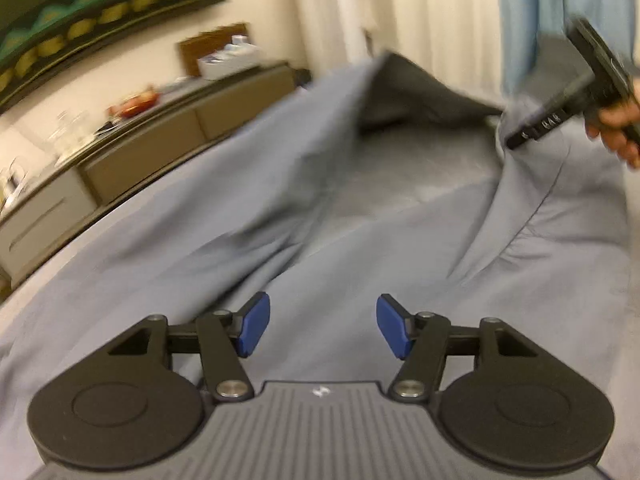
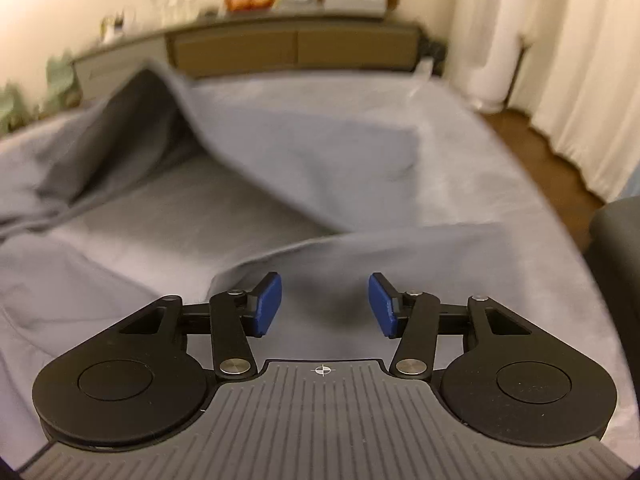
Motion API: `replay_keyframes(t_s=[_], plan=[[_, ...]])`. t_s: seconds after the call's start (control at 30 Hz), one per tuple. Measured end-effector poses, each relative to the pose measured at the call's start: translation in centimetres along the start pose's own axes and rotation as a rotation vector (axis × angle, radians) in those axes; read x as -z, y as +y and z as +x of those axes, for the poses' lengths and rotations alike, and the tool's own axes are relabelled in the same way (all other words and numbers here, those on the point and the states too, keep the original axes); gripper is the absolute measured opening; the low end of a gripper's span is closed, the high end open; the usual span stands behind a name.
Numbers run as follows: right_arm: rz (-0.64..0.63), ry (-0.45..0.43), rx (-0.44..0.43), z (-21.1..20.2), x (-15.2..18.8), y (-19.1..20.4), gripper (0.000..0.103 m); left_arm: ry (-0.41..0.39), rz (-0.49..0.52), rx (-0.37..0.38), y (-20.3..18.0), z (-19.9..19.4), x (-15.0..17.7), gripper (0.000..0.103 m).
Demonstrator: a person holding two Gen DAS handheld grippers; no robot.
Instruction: Fold clothes
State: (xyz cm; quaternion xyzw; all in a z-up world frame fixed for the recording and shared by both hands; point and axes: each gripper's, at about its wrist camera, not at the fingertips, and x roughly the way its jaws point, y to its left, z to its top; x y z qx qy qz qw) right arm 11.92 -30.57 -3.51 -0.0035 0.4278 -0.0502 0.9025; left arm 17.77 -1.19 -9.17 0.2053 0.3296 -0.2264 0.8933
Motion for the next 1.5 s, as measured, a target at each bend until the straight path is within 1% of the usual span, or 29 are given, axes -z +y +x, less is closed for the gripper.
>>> replay_keyframes(t_s=[0.07, 0.1, 0.17, 0.2, 0.3, 0.4, 0.47, 0.5, 0.53, 0.57, 0.63, 0.67, 0.73, 0.8, 0.83, 0.87, 0.9, 0.93, 0.97, 1.03, 1.07, 1.1, 1.13, 1.23, 1.3, 1.37, 1.4, 1.43, 1.5], plan=[[-0.015, 0.046, 0.027, 1.9, -0.4, 0.6, 0.052, 0.035, 0.041, -0.010, -2.0, 2.8, -1.5, 0.058], [-0.007, 0.057, 0.035, 2.6, -0.7, 0.5, 0.052, 0.051, 0.057, -0.017, -2.8, 4.1, -2.2, 0.061], [0.029, 0.062, 0.054, 3.7, -1.8, -0.7, 0.057, 0.065, -0.001, -0.098, -1.5, 5.0, -2.5, 0.061], [0.037, 0.056, 0.089, 4.1, -2.4, -1.6, 0.057, 0.082, -0.030, -0.149, -0.7, 5.4, -2.6, 0.060], [0.033, 0.034, 0.234, 5.5, -3.1, -3.4, 0.057, 0.091, -0.094, -0.230, 1.3, 6.0, -2.4, 0.061], [0.041, 0.013, 0.301, 6.4, -3.6, -4.4, 0.057, 0.082, -0.141, -0.305, 2.3, 6.2, -2.1, 0.063], [0.039, 0.003, 0.331, 7.1, -4.0, -4.6, 0.058, 0.079, -0.133, -0.328, 1.9, 6.0, -2.1, 0.062], [0.037, 0.005, 0.337, 7.1, -4.2, -4.4, 0.058, 0.076, -0.130, -0.337, 1.6, 5.8, -2.1, 0.059], [0.032, 0.010, 0.340, 7.0, -4.3, -4.1, 0.057, 0.067, -0.137, -0.308, 1.2, 4.6, -2.3, 0.057], [0.022, 0.005, 0.339, 6.6, -4.4, -3.6, 0.052, 0.058, -0.145, -0.280, 0.9, 3.5, -2.4, 0.057], [-0.012, -0.055, 0.302, 5.1, -4.6, -2.3, 0.050, 0.039, -0.159, -0.223, 0.1, 1.1, -2.8, 0.058], [-0.027, -0.082, 0.265, 4.2, -4.7, -1.7, 0.050, 0.028, -0.166, -0.197, -0.3, -0.1, -2.9, 0.059], [-0.058, -0.105, 0.150, 2.7, -4.4, -0.2, 0.052, -0.035, -0.158, -0.189, -0.6, -4.2, -2.1, 0.066], [-0.099, -0.055, 0.075, 3.0, -3.7, 0.8, 0.054, -0.068, -0.150, -0.226, 0.2, -7.5, -1.0, 0.066], [-0.123, -0.031, 0.062, 3.6, -3.4, 1.0, 0.054, -0.078, -0.150, -0.255, 0.9, -8.9, -0.2, 0.068], [-0.150, -0.011, 0.070, 4.5, -3.0, 0.9, 0.058, -0.082, -0.171, -0.310, 2.0, -10.0, 0.9, 0.069], [-0.159, -0.001, 0.087, 5.0, -2.9, 0.6, 0.063, -0.064, -0.230, -0.385, 4.2, -11.3, 2.7, 0.069], [-0.151, -0.001, 0.115, 5.2, -3.0, -0.2, 0.065, -0.045, -0.289, -0.460, 6.3, -12.7, 4.4, 0.069], [-0.133, 0.002, 0.143, 5.4, -3.0, -0.9, 0.062, -0.025, -0.351, -0.533, 8.5, -14.0, 6.2, 0.069], [-0.095, -0.005, 0.186, 4.9, -2.8, -2.2, 0.058, 0.054, -0.545, -0.656, 13.8, -16.7, 10.6, 0.067], [-0.098, -0.021, 0.179, 4.1, -2.6, -2.2, 0.057, 0.087, -0.671, -0.703, 16.7, -18.2, 13.1, 0.065], [-0.108, -0.041, 0.158, 3.2, -2.4, -2.0, 0.057, 0.095, -0.809, -0.726, 19.1, -20.2, 15.7, 0.064], [-0.118, -0.061, 0.136, 2.3, -2.1, -1.7, 0.057, 0.078, -0.926, -0.724, 20.6, -22.2, 18.1, 0.064], [-0.158, -0.108, 0.070, -1.0, -1.0, 0.4, 0.061, -0.024, -1.224, -0.642, 22.8, -27.3, 25.1, 0.067], [-0.195, -0.126, 0.026, -2.3, -0.3, 2.4, 0.065, -0.054, -1.359, -0.567, 23.7, -28.9, 28.2, 0.068], [-0.209, -0.139, -0.026, -3.5, 0.0, 4.3, 0.070, -0.088, -1.438, -0.467, 24.1, -28.9, 29.4, 0.072], [-0.204, -0.142, -0.057, -4.4, 0.1, 5.4, 0.071, -0.103, -1.455, -0.418, 24.2, -28.8, 29.7, 0.078], [-0.200, -0.145, -0.088, -5.3, 0.3, 6.5, 0.073, -0.109, -1.462, -0.379, 24.5, -28.2, 29.5, 0.086], [-0.193, -0.140, -0.134, -5.9, 0.4, 8.5, 0.074, -0.097, -1.460, -0.336, 24.5, -27.3, 29.2, 0.089]])
